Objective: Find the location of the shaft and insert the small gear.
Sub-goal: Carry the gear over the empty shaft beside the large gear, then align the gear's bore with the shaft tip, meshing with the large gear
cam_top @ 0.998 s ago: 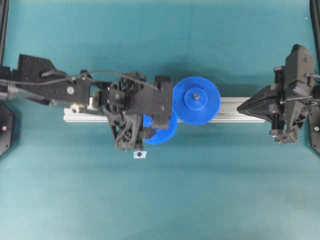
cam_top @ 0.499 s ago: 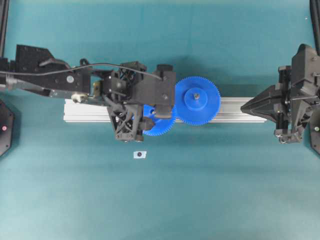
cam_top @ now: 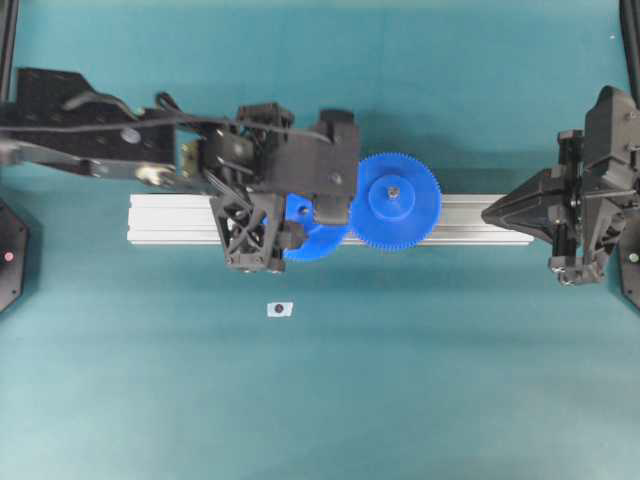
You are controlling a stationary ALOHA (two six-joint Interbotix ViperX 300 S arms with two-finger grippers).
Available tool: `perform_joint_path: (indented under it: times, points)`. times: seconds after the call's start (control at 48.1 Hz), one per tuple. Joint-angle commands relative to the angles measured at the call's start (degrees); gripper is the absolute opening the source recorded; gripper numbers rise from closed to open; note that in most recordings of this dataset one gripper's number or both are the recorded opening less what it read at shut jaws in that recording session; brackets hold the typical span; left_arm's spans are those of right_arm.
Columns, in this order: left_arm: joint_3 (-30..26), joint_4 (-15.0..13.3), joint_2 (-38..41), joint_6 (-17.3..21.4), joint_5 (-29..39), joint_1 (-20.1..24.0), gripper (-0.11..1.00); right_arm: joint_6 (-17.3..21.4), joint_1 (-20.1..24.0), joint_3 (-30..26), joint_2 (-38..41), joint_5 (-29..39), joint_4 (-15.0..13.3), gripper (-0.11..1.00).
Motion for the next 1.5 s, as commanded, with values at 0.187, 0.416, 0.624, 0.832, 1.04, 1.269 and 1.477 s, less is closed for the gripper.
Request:
perform_joint_path:
  times: [0.187, 0.416, 0.624, 0.832, 1.04, 1.269, 1.477]
  points:
    - [0.5, 0.2, 2.7, 0.2, -2.7, 0.4, 0.66, 0.4, -0.2, -0.4, 0.0, -0.5, 0.1, 0.06]
    - [1.5, 0.2, 4.4, 0.1, -5.0, 0.7, 0.66, 0.4, -0.2, -0.4, -0.1, -0.5, 0.1, 0.06]
    - [2.2, 0.2, 4.8, 0.1, -5.0, 1.2, 0.66, 0.4, -0.2, -0.4, -0.4, -0.5, 0.1, 0.06]
    - [3.6, 0.2, 4.2, 0.2, -4.4, 3.3, 0.66, 0.4, -0.2, -0.3, -0.4, -0.5, 0.1, 0.06]
    - [4.6, 0.2, 2.4, 0.2, -3.9, 4.0, 0.66, 1.7, -0.2, -0.2, -0.4, -0.5, 0.1, 0.06]
    - [4.9, 0.2, 1.3, -0.2, -0.1, 3.7, 0.66, 2.5, -0.2, 0.3, -0.4, -0.5, -0.1, 0.06]
    - [5.3, 0.2, 2.8, 0.0, -0.3, 3.1, 0.66, 2.5, -0.2, 0.6, -0.4, -1.6, -0.1, 0.06]
